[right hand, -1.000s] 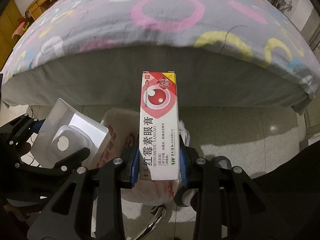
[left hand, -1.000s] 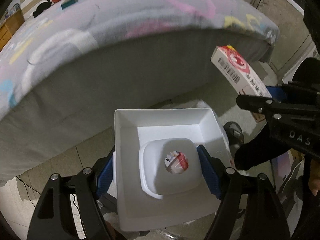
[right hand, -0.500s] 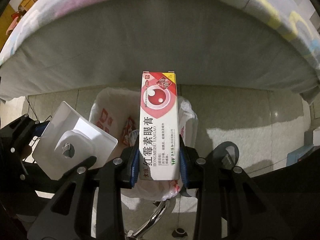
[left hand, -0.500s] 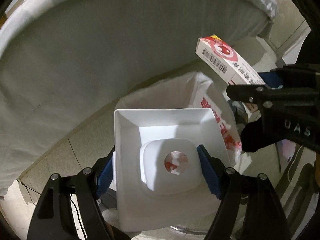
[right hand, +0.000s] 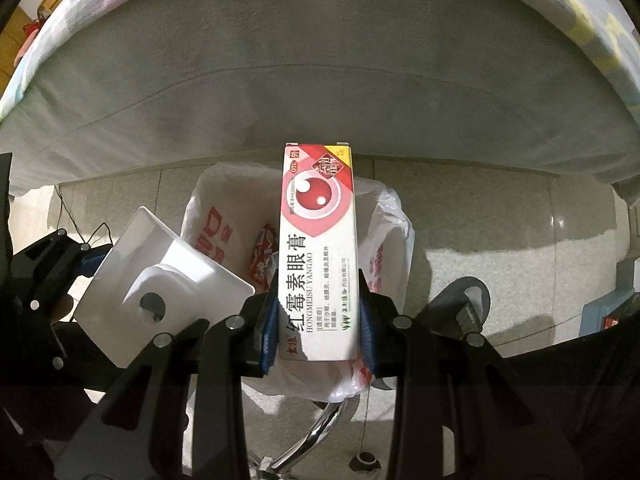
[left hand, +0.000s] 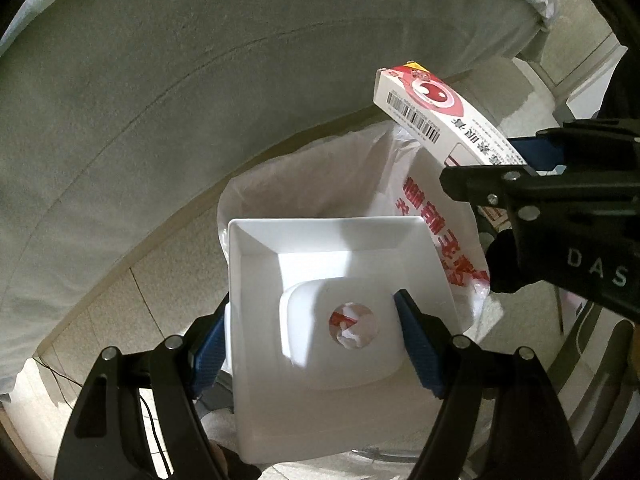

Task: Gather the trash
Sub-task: 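Lift the tray and ointment box and carry them over the white bag, then open both tools to drop the tray and ointment box into the bag, then move both tools back over the bed toward the last two items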

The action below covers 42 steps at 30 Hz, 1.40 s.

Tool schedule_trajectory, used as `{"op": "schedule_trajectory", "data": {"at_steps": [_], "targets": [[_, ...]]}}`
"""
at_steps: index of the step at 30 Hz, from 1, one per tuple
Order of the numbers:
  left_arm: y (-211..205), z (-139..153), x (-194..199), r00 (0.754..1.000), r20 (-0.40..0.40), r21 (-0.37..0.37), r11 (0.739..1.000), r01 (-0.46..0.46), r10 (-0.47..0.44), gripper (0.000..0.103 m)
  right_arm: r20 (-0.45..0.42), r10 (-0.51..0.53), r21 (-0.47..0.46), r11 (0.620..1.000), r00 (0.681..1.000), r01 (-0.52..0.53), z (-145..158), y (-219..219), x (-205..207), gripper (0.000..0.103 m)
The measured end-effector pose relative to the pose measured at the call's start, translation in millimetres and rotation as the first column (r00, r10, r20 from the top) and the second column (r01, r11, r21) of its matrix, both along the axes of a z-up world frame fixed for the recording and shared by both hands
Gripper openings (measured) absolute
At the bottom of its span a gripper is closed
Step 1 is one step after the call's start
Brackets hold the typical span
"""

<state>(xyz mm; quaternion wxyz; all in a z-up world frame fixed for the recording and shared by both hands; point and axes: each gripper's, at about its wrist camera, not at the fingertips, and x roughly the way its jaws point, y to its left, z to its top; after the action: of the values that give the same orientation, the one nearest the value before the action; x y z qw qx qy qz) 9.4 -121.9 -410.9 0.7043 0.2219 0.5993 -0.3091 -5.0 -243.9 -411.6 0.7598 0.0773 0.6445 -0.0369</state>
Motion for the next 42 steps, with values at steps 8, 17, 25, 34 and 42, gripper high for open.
{"op": "schedule_trajectory", "data": {"at_steps": [8, 17, 25, 34, 42], "targets": [[0, -16, -4, 0.997, -0.075, 0.062, 0.998, 0.026, -0.021, 0.082, 0.022, -0.025, 0.032, 0.999, 0.999, 0.025, 0, -8, 0, 0.071], [3, -10, -5, 0.998, -0.055, 0.054, 0.998, 0.029, -0.026, 0.09, 0.012, -0.071, 0.038, 0.997, 0.997, 0.071, 1, -13, -1, 0.071], [1, -11, -2, 0.999, -0.04, 0.067, 0.997, 0.024, -0.021, 0.09, 0.01, -0.075, 0.037, 0.997, 0.997, 0.075, 4, -13, -3, 0.071], [3, -4, -2, 1.0, -0.012, 0.074, 0.997, 0.019, -0.018, 0.09, 0.022, -0.076, 0.05, 0.996, 0.997, 0.075, 10, -14, -6, 0.073], [4, 8, -3, 1.0, 0.017, 0.059, 0.998, 0.023, -0.024, 0.09, 0.047, -0.077, 0.062, 0.995, 0.996, 0.074, 23, -13, -11, 0.077]]}}
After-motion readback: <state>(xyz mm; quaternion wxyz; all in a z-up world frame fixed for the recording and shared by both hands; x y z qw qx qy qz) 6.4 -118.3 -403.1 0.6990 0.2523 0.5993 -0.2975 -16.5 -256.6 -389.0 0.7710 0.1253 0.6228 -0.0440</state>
